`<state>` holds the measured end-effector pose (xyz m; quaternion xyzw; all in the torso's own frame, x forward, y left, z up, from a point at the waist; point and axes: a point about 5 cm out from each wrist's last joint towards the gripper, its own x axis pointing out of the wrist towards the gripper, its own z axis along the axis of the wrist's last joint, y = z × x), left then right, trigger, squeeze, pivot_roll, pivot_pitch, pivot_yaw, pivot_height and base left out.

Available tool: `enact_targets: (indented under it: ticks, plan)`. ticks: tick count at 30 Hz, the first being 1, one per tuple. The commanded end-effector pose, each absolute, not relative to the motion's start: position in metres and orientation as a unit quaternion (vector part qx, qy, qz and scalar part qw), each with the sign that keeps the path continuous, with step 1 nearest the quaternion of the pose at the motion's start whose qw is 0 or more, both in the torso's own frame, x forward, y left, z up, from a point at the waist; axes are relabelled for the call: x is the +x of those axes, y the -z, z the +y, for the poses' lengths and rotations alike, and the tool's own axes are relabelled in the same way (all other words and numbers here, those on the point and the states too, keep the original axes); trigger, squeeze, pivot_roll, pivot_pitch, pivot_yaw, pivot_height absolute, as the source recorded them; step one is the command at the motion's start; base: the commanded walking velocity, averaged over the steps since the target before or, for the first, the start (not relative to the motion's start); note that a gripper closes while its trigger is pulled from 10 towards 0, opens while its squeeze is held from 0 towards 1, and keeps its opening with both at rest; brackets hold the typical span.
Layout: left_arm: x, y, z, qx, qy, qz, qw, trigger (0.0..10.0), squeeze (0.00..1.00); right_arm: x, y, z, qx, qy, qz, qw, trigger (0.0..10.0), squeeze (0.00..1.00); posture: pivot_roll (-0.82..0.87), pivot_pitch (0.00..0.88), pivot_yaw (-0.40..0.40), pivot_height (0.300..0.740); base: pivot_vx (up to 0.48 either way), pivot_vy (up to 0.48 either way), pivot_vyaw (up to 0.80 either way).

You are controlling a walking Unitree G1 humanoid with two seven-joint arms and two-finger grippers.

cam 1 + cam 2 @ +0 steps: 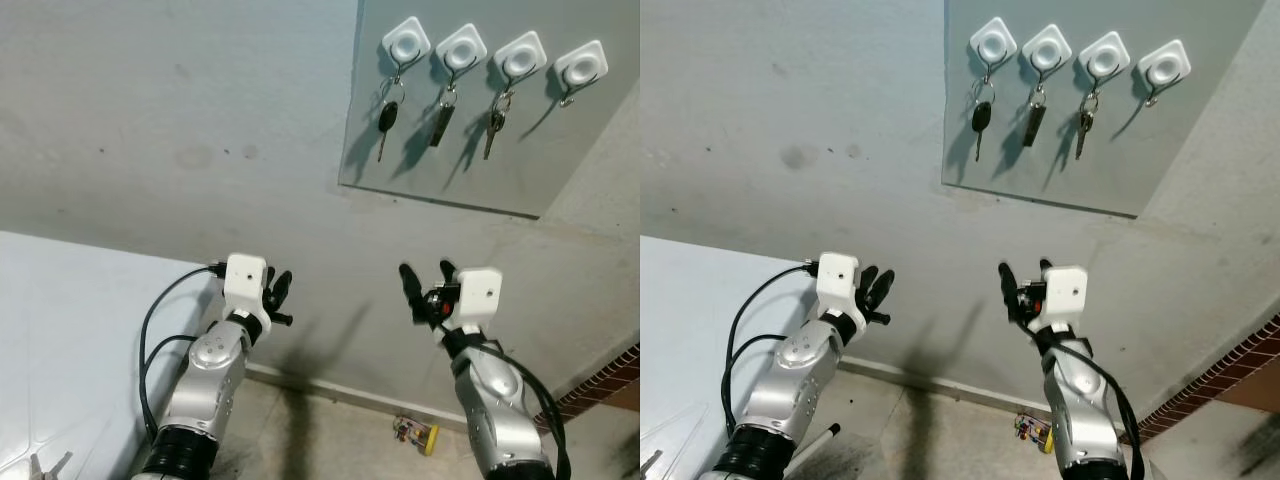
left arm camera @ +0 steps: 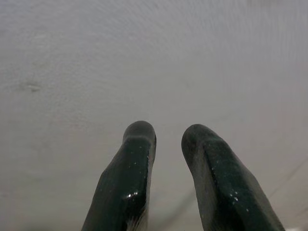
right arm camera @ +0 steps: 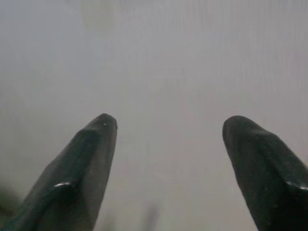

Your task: Hang keys on a hook

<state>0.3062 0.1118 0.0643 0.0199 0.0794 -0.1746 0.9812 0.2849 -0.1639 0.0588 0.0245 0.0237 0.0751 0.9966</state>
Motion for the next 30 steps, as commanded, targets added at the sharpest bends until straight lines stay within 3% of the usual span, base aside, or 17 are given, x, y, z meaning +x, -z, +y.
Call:
enact_targets:
  ticks: [1,6,11,14,24,25,30]
  plan:
    - [0.299,-0.049,0.112,0.053,0.182,0.087,0.978,10.0,0.00,0.275,-0.039,-0.168,0.009,-0.068,0.060,0.996,10.0,1.00,-0.14,0.000,-0.004,0.740,0.000,0.000,0.00]
    - [0.284,-0.009,0.119,0.044,0.183,0.172,0.967,10.0,0.00,0.252,0.002,-0.178,-0.010,-0.052,0.145,0.988,10.0,1.00,-0.14,0.000,-0.006,0.740,0.000,0.000,0.00]
    - [0.258,0.028,0.133,0.063,0.163,0.264,0.949,10.0,0.00,0.223,0.039,-0.188,-0.039,-0.044,0.238,0.969,10.0,1.00,-0.14,0.000,-0.006,0.740,0.000,0.000,0.00]
    - [0.236,0.049,0.143,0.035,0.135,0.324,0.935,10.0,0.00,0.196,0.060,-0.201,-0.072,-0.024,0.309,0.948,10.0,1.00,-0.14,0.000,-0.009,0.740,0.000,0.000,0.00]
    - [0.186,0.082,0.166,0.027,0.069,0.431,0.899,10.0,0.00,0.154,0.088,-0.206,-0.046,-0.001,0.420,0.906,10.0,1.00,-0.14,0.000,-0.016,0.740,0.000,0.000,0.00]
    - [0.182,0.084,0.168,0.023,0.064,0.438,0.896,10.0,0.00,0.148,0.091,-0.204,-0.027,0.000,0.432,0.901,10.0,0.00,-0.14,0.000,-0.014,0.740,0.000,0.000,0.00]
    - [0.179,0.085,0.167,0.010,0.065,0.435,0.898,10.0,0.00,0.139,0.095,-0.204,-0.004,0.010,0.446,0.895,10.0,0.00,-0.14,0.000,-0.013,0.740,0.000,0.000,0.00]
